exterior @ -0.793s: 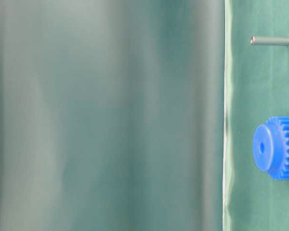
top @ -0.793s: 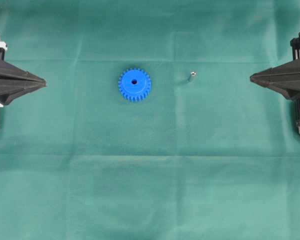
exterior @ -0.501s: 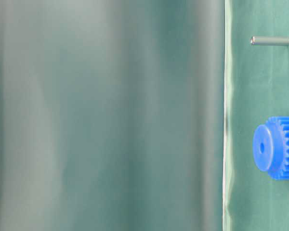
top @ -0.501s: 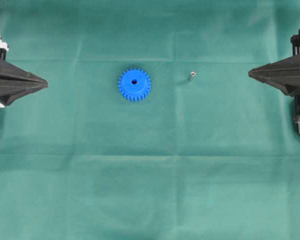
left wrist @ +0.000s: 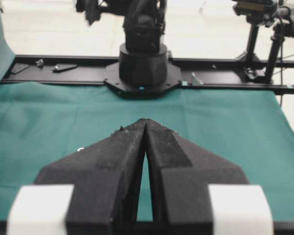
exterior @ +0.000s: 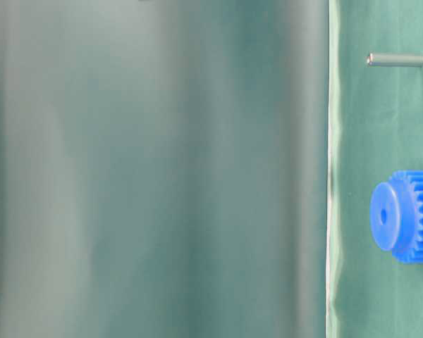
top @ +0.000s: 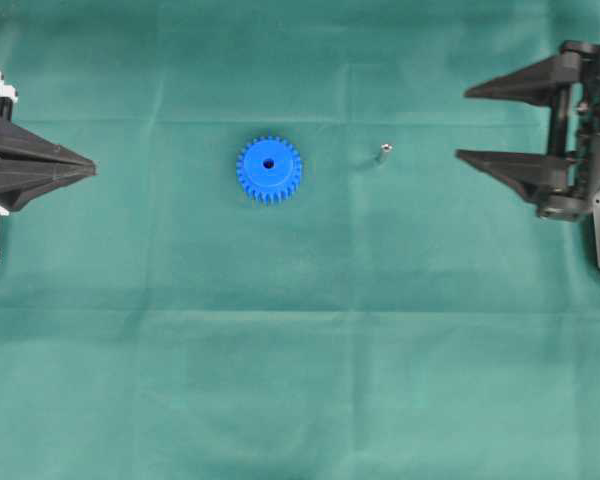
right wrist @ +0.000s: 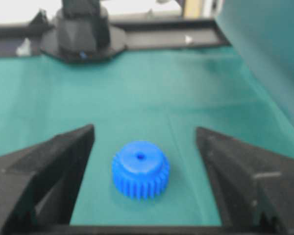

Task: Insert the shaft placed at a random location into the center hole of the medium gear at another random location.
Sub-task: 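Move the right gripper open over the upright silver shaft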

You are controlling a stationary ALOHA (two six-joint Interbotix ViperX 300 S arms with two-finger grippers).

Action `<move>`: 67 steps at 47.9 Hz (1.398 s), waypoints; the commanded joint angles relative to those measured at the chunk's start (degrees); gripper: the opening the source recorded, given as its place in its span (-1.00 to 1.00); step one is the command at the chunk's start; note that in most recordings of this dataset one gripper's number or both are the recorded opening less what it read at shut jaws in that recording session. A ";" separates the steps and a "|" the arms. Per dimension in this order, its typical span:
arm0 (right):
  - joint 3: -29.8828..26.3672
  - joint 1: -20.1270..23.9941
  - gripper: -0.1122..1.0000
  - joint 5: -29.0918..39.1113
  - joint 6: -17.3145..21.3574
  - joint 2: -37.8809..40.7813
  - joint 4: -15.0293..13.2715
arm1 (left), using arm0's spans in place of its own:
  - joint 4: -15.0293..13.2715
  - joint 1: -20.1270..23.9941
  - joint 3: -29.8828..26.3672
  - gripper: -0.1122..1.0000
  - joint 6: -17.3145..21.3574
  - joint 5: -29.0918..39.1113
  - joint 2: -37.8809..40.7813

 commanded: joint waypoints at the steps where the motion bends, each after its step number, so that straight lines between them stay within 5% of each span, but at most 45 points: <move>1: -0.88 -0.88 0.84 -2.90 -1.67 3.96 -0.26 | 0.18 -0.09 -1.41 -0.80 0.00 -0.18 0.44; 28: -0.35 -4.83 0.78 -19.42 -1.93 31.11 0.79 | 0.18 -0.09 -1.23 -0.80 0.00 0.79 0.44; 67: -1.67 -5.27 0.72 -29.18 -1.93 48.08 3.87 | 0.18 -0.09 -1.05 -0.80 0.09 1.23 0.44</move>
